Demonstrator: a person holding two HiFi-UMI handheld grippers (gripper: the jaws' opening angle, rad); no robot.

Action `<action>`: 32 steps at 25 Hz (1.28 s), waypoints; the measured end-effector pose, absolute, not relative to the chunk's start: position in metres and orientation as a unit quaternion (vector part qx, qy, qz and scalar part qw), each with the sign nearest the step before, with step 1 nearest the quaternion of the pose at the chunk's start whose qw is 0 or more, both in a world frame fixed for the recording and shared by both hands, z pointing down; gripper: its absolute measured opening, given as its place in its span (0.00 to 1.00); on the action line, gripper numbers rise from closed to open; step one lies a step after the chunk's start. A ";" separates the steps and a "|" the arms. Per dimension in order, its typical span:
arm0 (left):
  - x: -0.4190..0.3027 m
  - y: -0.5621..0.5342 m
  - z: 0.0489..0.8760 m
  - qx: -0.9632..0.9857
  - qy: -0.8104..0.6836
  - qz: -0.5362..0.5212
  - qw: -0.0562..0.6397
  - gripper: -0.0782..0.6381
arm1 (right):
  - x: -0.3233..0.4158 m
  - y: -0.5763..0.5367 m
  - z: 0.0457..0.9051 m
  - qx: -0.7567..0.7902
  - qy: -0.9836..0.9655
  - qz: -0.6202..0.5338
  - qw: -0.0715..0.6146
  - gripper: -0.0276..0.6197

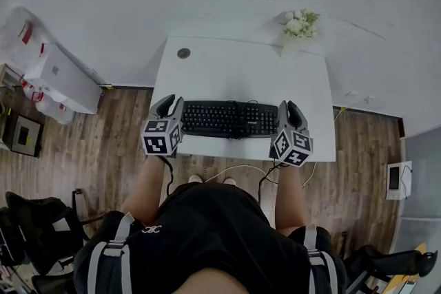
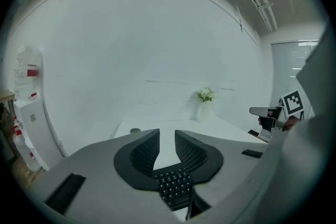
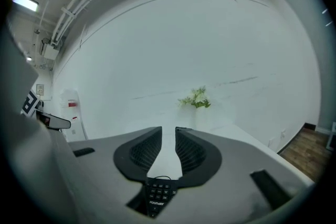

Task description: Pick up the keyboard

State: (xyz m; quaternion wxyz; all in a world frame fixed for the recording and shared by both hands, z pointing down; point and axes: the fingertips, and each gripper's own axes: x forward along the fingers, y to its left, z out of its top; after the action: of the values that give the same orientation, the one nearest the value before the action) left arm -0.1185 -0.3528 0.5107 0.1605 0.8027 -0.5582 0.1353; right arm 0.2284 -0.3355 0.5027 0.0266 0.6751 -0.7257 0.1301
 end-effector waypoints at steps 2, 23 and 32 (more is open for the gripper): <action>-0.122 -0.357 0.525 0.798 -0.559 0.147 0.171 0.26 | 0.235 -0.340 0.516 0.677 -0.722 0.135 0.041 0.18; -0.153 -0.365 0.675 0.731 -0.561 0.254 0.295 0.26 | 0.276 -0.355 0.655 0.670 -0.685 0.220 0.183 0.18; -0.173 -0.368 0.719 0.705 -0.559 0.278 0.336 0.29 | 0.288 -0.357 0.711 0.662 -0.661 0.276 0.222 0.18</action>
State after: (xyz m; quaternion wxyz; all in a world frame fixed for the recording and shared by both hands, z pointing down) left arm -0.1729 -0.3683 0.7189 0.3364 0.7047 -0.5592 0.2784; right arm 0.2880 -0.3571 0.7114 0.2216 0.6617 -0.6610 0.2760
